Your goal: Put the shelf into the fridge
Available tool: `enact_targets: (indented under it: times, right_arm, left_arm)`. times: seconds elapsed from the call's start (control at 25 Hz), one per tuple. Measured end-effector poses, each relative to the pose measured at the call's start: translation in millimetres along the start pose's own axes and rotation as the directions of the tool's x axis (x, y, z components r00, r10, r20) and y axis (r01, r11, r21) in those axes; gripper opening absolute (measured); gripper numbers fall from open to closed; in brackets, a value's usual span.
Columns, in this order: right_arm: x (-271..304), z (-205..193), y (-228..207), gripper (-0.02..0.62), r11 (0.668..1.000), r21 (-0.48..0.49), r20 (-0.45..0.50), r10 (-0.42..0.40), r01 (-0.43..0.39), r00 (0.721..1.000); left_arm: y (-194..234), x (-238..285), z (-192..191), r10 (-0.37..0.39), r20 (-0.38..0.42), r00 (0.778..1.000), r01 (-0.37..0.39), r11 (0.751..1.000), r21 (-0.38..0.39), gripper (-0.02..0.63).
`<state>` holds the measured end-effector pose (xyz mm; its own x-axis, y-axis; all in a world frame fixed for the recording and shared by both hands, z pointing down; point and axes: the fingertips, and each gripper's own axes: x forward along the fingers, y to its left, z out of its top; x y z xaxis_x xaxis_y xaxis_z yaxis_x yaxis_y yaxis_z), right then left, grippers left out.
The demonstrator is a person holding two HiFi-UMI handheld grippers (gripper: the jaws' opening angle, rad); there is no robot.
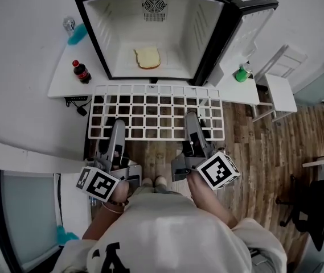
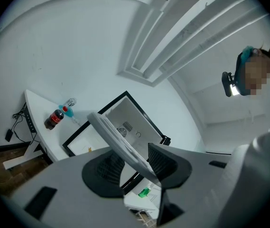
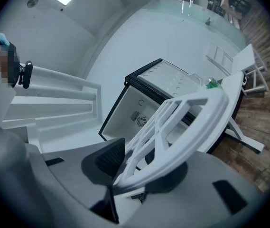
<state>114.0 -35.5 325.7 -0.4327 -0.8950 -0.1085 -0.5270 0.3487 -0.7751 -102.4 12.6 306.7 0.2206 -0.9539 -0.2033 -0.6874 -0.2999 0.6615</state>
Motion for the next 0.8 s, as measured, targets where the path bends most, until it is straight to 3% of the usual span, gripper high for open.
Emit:
enact_targets:
  times: [0.8]
  right_arm:
    - [76, 3, -15, 0.140, 0.999, 0.009, -0.005, 0.043, -0.043, 0.999]
  left_arm:
    - [38, 64, 9, -0.006, 0.012, 1.000, 0.006, 1.000, -0.008, 0.140]
